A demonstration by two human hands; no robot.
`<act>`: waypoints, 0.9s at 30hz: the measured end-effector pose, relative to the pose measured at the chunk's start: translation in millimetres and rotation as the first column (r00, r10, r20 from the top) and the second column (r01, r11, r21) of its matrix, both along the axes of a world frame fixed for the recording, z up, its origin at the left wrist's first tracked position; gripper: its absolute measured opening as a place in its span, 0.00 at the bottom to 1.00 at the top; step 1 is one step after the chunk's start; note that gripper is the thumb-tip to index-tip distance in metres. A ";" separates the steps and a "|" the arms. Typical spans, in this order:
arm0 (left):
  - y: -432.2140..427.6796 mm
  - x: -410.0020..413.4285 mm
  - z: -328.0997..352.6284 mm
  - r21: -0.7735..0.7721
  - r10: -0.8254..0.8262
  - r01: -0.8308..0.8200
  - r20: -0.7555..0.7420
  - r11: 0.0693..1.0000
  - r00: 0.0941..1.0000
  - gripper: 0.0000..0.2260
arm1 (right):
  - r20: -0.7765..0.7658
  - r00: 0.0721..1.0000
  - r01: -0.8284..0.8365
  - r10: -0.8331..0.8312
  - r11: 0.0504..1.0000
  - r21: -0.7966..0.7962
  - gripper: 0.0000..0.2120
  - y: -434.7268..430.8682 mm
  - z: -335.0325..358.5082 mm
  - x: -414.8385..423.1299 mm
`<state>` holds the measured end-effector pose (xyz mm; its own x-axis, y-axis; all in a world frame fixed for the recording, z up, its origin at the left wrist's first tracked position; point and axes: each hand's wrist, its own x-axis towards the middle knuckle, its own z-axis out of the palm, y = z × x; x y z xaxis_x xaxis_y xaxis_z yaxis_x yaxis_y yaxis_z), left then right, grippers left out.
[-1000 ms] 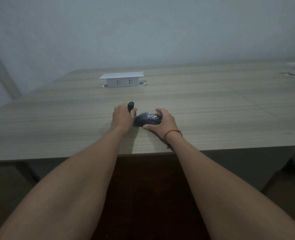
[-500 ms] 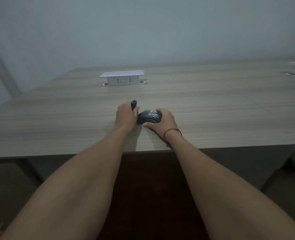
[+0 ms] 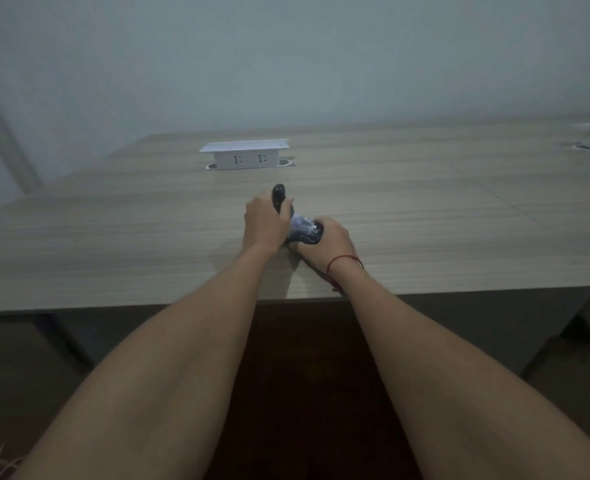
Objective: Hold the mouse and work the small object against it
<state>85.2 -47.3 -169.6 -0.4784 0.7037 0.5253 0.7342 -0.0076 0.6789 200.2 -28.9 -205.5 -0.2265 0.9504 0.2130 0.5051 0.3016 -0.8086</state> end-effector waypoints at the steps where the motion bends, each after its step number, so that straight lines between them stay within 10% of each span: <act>1: -0.5 -4.4 0.4 -0.053 0.027 -0.029 -0.039 0.998 0.999 0.13 | 0.003 1.000 -0.006 0.006 1.000 0.003 0.20 -0.2 0.2 0.6; 27: -21.4 -20.2 -12.4 0.016 0.014 -0.014 -0.027 1.000 1.000 0.11 | 0.104 0.989 0.095 -0.101 0.993 0.065 0.21 -0.7 5.2 2.2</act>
<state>65.0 -68.7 -182.0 -0.4739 0.6887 0.5487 0.7522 -0.0074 0.6589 202.4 -29.6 -200.3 -0.1576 0.9555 0.2492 0.6175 0.2923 -0.7302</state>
